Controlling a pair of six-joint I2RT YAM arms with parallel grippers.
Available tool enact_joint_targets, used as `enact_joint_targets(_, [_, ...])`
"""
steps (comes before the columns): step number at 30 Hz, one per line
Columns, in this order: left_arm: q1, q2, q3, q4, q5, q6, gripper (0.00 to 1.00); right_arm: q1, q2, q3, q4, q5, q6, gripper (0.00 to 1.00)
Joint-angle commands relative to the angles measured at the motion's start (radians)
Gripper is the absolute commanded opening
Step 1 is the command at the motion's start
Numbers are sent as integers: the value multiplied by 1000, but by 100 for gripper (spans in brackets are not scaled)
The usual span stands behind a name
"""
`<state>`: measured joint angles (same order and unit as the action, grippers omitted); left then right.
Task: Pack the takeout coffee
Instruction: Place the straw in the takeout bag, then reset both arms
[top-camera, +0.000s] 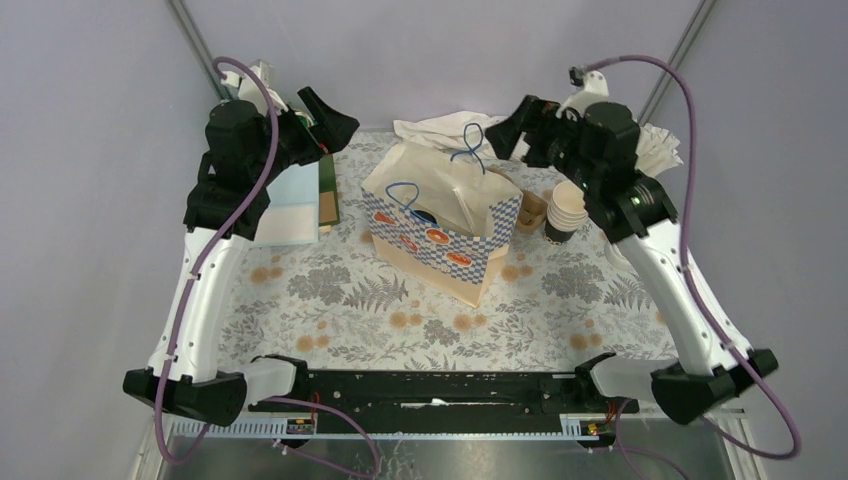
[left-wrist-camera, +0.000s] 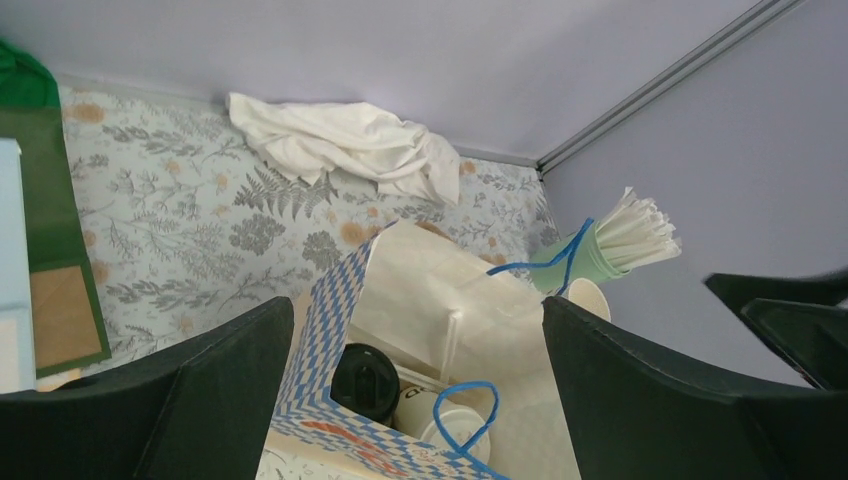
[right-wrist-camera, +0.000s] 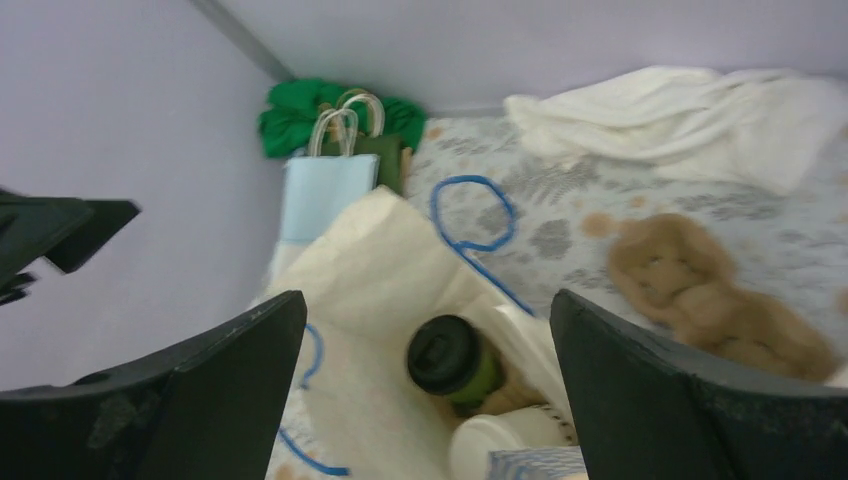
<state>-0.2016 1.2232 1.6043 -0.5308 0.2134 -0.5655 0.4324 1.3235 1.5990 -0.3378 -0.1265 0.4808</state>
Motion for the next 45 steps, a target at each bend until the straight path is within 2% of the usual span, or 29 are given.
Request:
enact_joint_targets(1, [5,-59,-62,10,11,-21,99,6,-181,-94,-66,281,-176,100])
enact_joint_targets(3, [5,-78,-101,12,10,-28,99,6,-239,-168,-86,375,-211,100])
enact_joint_targets(6, [5,-110,-182,20,-2,-39,99,6,-355,-350,-46,421,-271,99])
enact_joint_targets(9, [5,-141,-259,35,-19,-52,99,6,-444,-537,-10,517,-237,99])
enact_joint_targets(15, [5,-216,-421,61,-138,-82,99,-16,-494,-761,40,576,-209,99])
enact_joint_targets(17, [5,-255,-476,61,-201,-96,99,-68,-485,-812,62,547,-186,98])
enact_joint_targets(21, [5,-338,-580,51,-374,-136,99,-265,-438,-888,156,380,-143,97])
enact_joint_targets(23, [7,-379,-620,30,-469,-164,99,-318,-381,-904,206,348,-165,97])
enact_joint_targets(27, [20,-400,-672,6,-573,-184,99,-335,-252,-915,320,360,-227,99])
enact_joint_targets(31, [34,-353,-723,3,-582,-245,99,-339,-199,-1005,568,349,-302,99])
enact_joint_targets(37, [36,-344,-834,150,-658,-284,99,-339,-179,-1085,654,316,-376,99])
enact_joint_targets(41, [36,-330,-893,228,-720,-260,99,-340,-176,-1175,764,278,-395,98])
enact_joint_targets(45, [36,-352,-1008,396,-748,-186,99,-339,-215,-1260,828,266,-420,98])
